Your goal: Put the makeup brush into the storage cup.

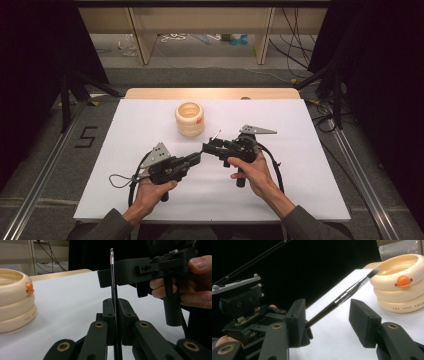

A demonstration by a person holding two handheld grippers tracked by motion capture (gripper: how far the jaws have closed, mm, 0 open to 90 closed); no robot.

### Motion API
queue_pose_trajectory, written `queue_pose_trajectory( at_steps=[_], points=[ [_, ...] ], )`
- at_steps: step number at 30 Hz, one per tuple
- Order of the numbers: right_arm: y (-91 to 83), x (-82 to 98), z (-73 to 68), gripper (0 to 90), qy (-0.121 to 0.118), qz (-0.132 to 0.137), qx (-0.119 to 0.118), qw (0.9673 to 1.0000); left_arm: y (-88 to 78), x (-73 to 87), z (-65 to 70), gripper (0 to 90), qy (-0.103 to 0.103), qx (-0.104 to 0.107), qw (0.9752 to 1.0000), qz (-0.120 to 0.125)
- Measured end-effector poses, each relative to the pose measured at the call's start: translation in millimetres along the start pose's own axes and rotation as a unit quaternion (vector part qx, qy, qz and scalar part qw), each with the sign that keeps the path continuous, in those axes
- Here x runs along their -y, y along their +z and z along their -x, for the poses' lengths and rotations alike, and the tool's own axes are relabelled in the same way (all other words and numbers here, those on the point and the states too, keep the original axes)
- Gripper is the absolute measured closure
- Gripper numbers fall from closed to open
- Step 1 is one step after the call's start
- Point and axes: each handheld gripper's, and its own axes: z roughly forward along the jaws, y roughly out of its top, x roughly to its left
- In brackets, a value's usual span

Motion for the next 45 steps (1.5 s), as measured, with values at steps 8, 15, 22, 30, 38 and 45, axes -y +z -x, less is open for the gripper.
queue_pose_trajectory(
  at_steps=[8, 15, 22, 30, 38, 45],
  points=[
    [1.9, 0.4, -1.2, 55.7, -0.001, 0.007, -0.007, 1.0, 0.5, 0.0, 1.4, 84.6, 0.004, 0.0, 1.0, 0.001],
    [3.3, 1.2, -2.1, 61.4, 0.004, 0.009, -0.016, 0.9998, 0.5, -0.5, 2.1, 84.6, 0.01, 0.004, 0.9999, 0.005],
    [1.9, 0.6, -1.5, 69.3, 0.002, 0.018, -0.019, 0.9996, 0.0, -0.5, 3.2, 84.6, 0.007, 0.006, 0.9999, 0.007],
    [1.5, 3.1, -2.0, 85.1, 0.02, 0.027, -0.058, 0.9978, 3.7, 3.8, -3.9, 78.7, -0.008, 0.008, 0.9999, -0.009],
    [2.0, -1.5, -12.1, 85.7, -0.044, 0.01, -0.053, 0.9976, 5.0, 3.5, -3.8, 62.8, 0.022, 0.018, 0.9993, -0.026],
    [2.2, -5.5, -20.5, 85.6, -0.092, -0.029, -0.035, 0.9947, 7.6, 5.1, -1.6, 49.9, 0.024, 0.018, 0.9981, -0.054]
  ],
)
